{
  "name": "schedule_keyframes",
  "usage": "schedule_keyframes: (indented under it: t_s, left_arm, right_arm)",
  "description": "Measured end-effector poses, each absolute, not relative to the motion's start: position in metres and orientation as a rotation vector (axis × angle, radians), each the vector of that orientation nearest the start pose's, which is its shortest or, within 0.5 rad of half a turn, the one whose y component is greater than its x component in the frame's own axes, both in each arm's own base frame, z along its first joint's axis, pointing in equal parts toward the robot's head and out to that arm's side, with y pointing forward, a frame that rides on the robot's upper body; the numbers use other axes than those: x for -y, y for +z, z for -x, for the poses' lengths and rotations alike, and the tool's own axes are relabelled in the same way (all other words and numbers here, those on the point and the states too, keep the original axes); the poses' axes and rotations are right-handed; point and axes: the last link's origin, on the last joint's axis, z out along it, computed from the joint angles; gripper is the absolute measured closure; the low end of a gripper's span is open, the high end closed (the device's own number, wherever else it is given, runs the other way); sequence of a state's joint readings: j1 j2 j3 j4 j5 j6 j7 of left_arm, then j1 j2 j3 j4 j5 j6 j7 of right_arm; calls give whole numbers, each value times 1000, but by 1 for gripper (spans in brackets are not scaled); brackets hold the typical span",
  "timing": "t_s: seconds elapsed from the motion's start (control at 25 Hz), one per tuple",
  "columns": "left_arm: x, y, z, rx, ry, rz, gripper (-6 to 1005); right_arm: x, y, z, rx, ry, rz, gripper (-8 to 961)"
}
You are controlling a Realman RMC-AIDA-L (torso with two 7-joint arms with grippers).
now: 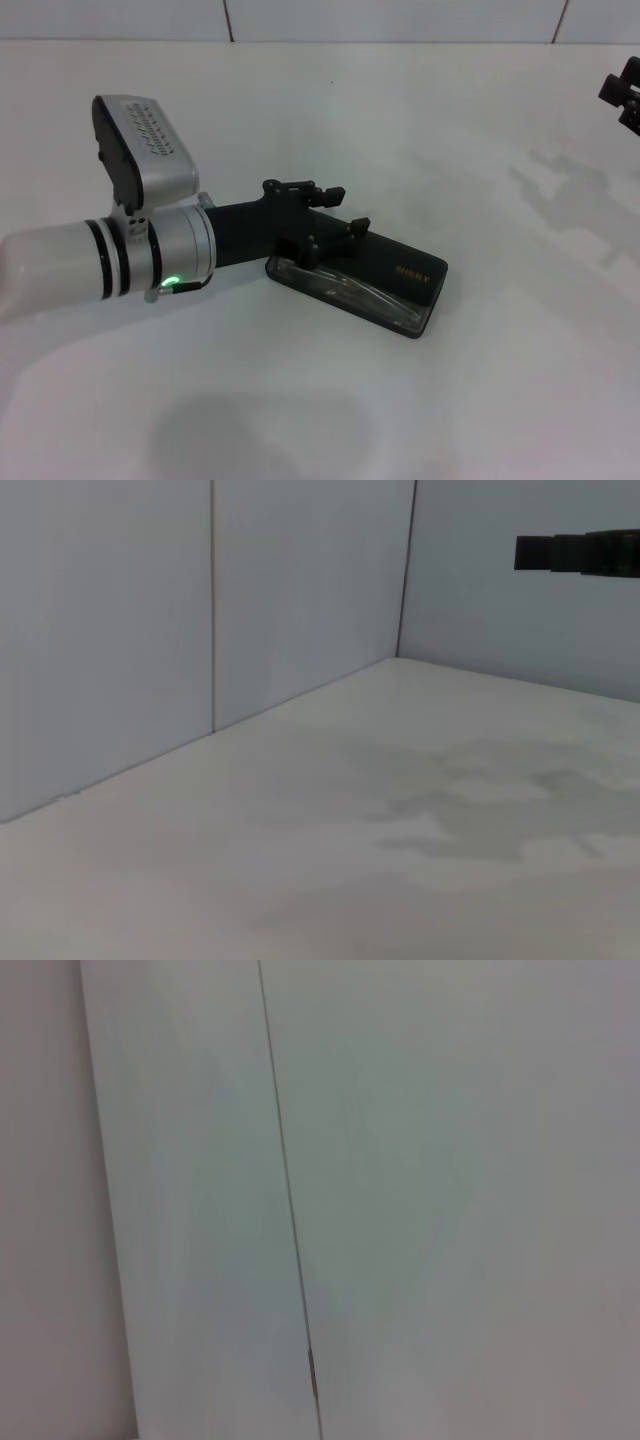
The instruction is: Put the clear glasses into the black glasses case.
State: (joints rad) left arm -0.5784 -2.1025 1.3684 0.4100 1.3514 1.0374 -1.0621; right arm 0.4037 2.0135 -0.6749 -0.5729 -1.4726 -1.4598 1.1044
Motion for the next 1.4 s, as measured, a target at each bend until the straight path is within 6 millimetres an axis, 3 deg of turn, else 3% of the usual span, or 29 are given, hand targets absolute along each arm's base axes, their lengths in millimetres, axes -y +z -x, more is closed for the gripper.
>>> schedule_keyframes:
  t_s: [0.8,0.96,1.12,1.28,1.4]
  left_arm:
    - [-336,-92,250,403,-587,2640,391]
    - [-330,-83,239,378,-741,2629,372]
    - [-319,-65,223,311,-978,2643,354]
    - [-302,-52,219,247,-1132,2668,335]
    - [-289,-45,223,175,-1187,2668,322]
  right_arm:
    - [-344,63,-287,-412,955,2199,444]
    - [-341,61,-280,-377,976,2243,438]
    - [-333,53,-264,-277,992,2398,433]
    - [-327,44,-249,-220,1010,2561,427]
    - [-322,37,-242,-178,998,2681,316]
